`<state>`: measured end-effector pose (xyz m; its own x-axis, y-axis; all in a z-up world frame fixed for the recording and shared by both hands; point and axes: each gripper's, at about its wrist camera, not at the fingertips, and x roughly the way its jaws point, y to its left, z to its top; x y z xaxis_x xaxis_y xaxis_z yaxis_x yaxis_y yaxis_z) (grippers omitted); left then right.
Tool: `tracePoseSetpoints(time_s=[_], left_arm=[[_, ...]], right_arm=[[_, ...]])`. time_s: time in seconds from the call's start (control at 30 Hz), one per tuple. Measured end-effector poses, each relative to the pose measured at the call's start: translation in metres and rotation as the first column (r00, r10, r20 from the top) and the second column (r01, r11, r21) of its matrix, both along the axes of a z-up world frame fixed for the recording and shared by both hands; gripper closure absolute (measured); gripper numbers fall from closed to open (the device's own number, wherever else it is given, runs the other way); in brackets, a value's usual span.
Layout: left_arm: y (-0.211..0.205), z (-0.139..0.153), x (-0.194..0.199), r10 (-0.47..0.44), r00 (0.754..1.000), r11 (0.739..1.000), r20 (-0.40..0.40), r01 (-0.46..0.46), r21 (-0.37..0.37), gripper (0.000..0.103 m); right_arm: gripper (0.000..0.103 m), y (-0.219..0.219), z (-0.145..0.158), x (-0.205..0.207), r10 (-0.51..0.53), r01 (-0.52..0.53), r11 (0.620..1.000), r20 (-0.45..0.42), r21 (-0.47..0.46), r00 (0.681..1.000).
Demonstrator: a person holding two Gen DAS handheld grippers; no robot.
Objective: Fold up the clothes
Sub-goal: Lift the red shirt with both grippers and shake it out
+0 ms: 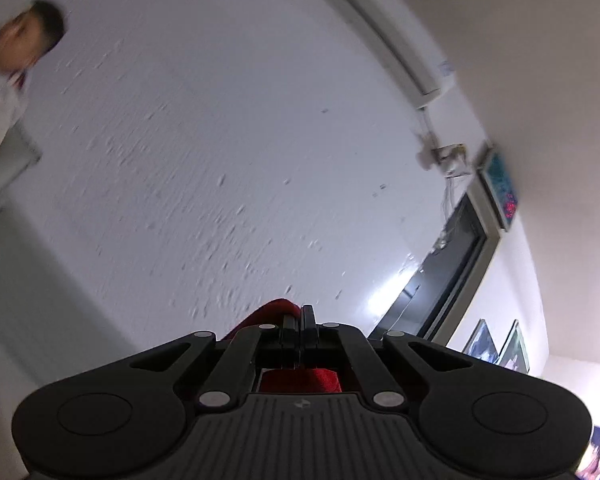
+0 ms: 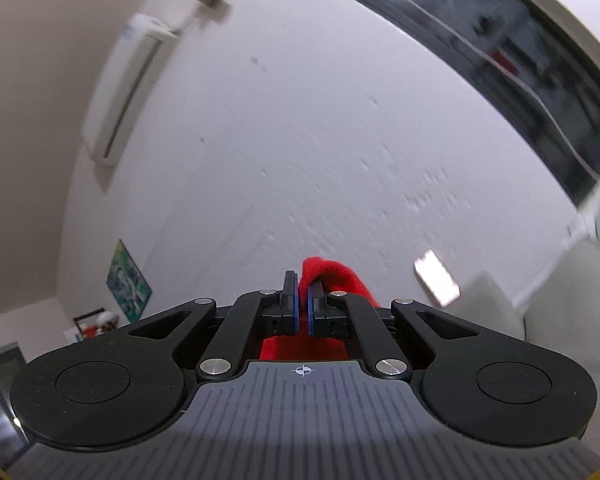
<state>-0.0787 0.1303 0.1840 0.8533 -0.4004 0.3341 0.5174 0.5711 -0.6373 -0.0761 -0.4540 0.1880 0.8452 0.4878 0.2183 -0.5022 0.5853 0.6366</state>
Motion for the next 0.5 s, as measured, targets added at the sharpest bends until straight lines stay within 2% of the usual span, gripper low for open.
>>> tracePoseSetpoints(time_s=[0.1,0.2,0.27,0.33,0.4,0.43,0.5], left_arm=[[-0.001,0.009,0.019,0.020,0.999,0.999,-0.031,-0.019,0.034,0.103],[-0.006,-0.004,0.075,0.026,0.986,0.997,-0.164,-0.013,0.082,0.103],[-0.002,-0.025,0.129,0.011,0.954,0.997,-0.300,0.013,0.080,0.103],[0.000,-0.046,0.192,0.023,0.912,0.996,-0.410,0.016,0.092,0.103],[-0.002,-0.051,0.243,0.051,0.895,0.992,-0.442,0.004,0.123,0.103],[-0.006,-0.042,0.255,0.069,0.904,0.990,-0.421,-0.010,0.142,0.103],[-0.014,-0.013,0.260,0.080,0.946,0.986,-0.313,-0.029,0.165,0.103]], right_arm=[[0.100,0.008,0.010,0.012,0.009,-0.010,1.000,-0.024,-0.014,1.000],[0.100,0.027,-0.002,0.064,0.003,-0.012,0.998,-0.150,-0.057,0.989],[0.100,0.045,-0.016,0.110,-0.022,0.000,0.996,-0.249,-0.091,0.968],[0.100,0.067,-0.033,0.167,-0.095,0.043,0.986,-0.329,-0.164,0.940],[0.100,0.088,-0.032,0.211,-0.182,0.102,0.963,-0.320,-0.250,0.930],[0.100,0.096,-0.029,0.227,-0.216,0.130,0.951,-0.303,-0.281,0.928],[0.100,0.099,-0.004,0.227,-0.238,0.173,0.943,-0.213,-0.284,0.948]])
